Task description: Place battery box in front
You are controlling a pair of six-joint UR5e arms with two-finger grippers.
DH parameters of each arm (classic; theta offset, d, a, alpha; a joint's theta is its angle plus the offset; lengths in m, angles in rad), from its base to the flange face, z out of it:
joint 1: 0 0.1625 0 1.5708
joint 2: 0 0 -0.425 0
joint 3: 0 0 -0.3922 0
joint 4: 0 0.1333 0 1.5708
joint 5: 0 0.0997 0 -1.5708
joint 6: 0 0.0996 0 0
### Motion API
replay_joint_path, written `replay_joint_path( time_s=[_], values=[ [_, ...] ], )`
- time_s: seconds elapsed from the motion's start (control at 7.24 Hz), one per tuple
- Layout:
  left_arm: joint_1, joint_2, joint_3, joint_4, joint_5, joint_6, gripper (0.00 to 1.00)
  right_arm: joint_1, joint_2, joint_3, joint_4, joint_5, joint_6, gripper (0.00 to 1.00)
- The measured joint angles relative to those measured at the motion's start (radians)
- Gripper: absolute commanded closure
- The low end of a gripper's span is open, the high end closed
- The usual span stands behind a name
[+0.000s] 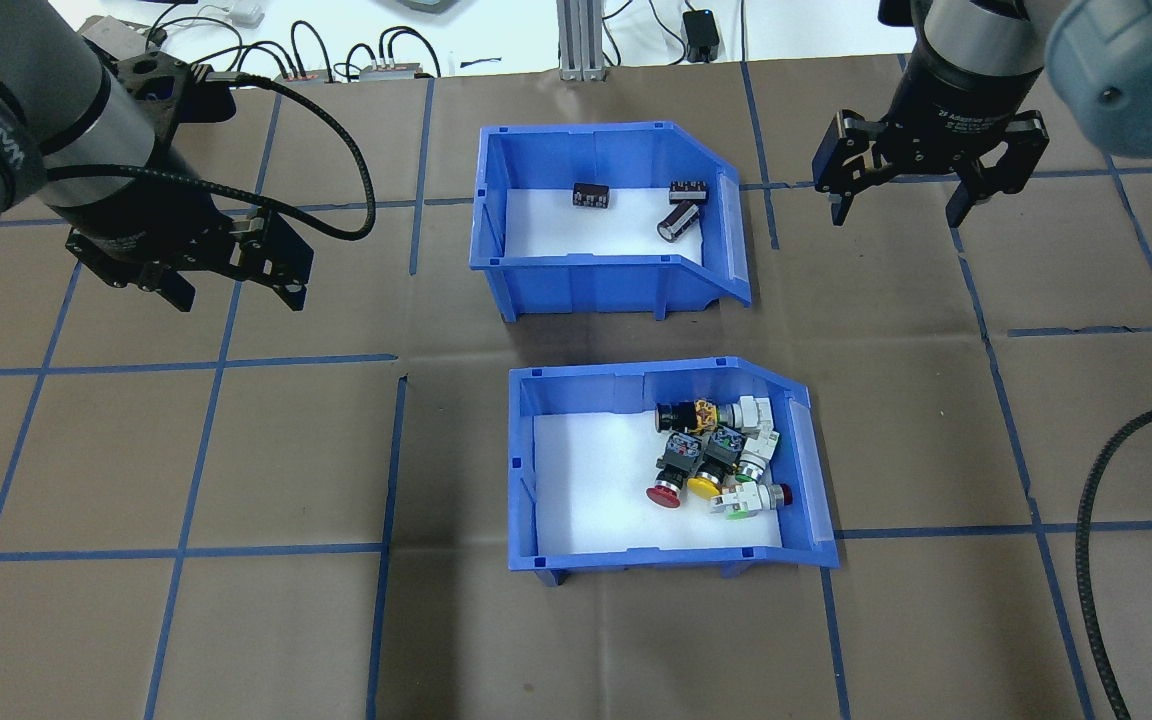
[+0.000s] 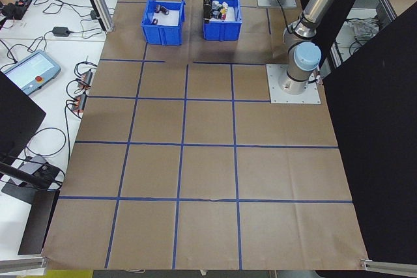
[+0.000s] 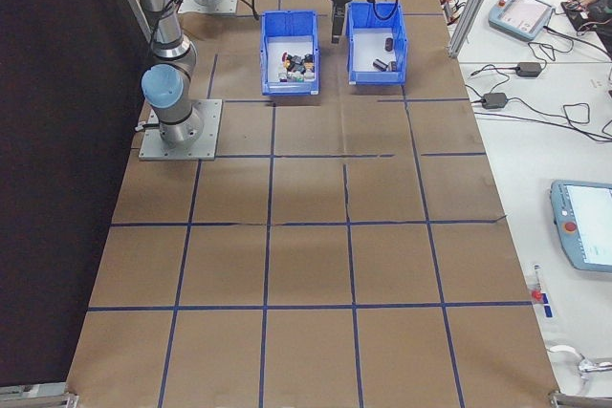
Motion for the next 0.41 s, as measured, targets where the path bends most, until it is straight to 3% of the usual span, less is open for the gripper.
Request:
replay_joint_path(
  time_s=[0.41],
  values=[
    [0.001, 0.006, 0.000, -0.001, 0.000, -0.001, 0.00, 0.002, -0.002, 0.000, -0.001, -0.002, 0.000, 0.00]
  ],
)
